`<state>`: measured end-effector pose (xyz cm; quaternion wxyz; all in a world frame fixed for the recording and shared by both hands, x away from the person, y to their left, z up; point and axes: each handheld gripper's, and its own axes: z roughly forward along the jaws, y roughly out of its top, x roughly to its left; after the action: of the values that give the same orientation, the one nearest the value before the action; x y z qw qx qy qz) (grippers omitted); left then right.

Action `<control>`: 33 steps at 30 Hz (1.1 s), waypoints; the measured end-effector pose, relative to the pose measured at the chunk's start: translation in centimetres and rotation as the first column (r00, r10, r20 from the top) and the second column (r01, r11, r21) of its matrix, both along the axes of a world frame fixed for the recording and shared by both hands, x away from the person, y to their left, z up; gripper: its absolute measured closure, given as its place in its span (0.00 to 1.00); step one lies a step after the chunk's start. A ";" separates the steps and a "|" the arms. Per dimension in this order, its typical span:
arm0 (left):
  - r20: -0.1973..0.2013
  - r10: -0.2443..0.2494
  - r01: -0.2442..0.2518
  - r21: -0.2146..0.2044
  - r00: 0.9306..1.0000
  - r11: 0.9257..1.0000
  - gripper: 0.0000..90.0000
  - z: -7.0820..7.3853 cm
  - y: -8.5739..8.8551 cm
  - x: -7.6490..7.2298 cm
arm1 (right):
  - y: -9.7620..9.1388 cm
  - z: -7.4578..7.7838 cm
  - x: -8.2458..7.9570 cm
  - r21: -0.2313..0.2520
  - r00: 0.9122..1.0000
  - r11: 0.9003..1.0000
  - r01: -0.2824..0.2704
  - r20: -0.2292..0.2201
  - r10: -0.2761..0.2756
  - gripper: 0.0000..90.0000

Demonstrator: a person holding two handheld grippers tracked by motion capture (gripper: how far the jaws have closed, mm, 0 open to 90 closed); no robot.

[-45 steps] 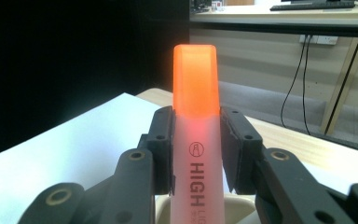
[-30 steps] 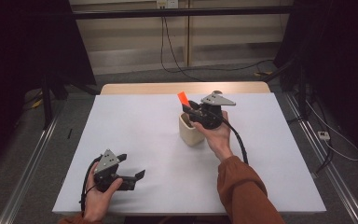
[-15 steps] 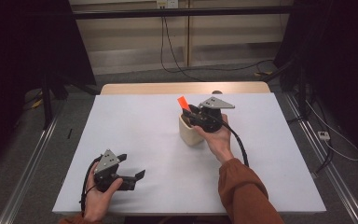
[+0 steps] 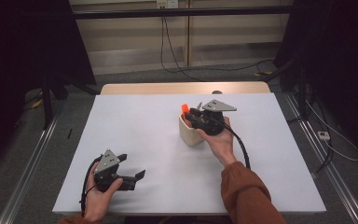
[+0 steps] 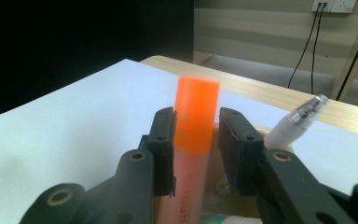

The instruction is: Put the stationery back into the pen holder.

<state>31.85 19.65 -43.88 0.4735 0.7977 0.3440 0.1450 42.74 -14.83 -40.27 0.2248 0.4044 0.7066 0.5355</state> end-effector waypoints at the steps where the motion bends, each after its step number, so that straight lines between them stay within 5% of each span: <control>1: 0.000 0.000 0.000 0.001 1.000 1.000 0.08 0.0 0.0 0.0 | 0.0 0.0 0.0 0.001 1.000 1.000 0.000 -0.001 0.000 0.75; 13: -0.001 0.002 -0.002 0.000 1.000 1.000 0.08 0.0 -0.1 0.1 | -0.5 0.8 -0.6 -0.004 1.000 1.000 -0.013 -0.002 0.013 0.60; 21: -0.006 0.007 -0.007 0.003 1.000 1.000 0.08 -0.2 -0.1 0.3 | -1.0 1.3 -1.0 0.006 0.999 0.999 -0.037 -0.038 0.037 0.41; 26: -0.004 0.007 -0.007 0.007 1.000 1.000 0.08 -0.1 -0.1 0.4 | -1.2 1.6 -1.4 -0.003 0.997 1.000 -0.029 -0.067 0.029 0.19; 33: -0.010 -0.002 0.002 0.001 1.000 1.000 0.08 -0.2 -0.2 0.4 | -1.8 1.4 -1.9 -0.003 0.996 1.000 -0.024 -0.083 0.024 0.12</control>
<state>32.21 19.48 -44.09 0.4714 0.7990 0.3456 0.1410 40.84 -16.63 -38.84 0.1897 0.4172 0.7210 0.5197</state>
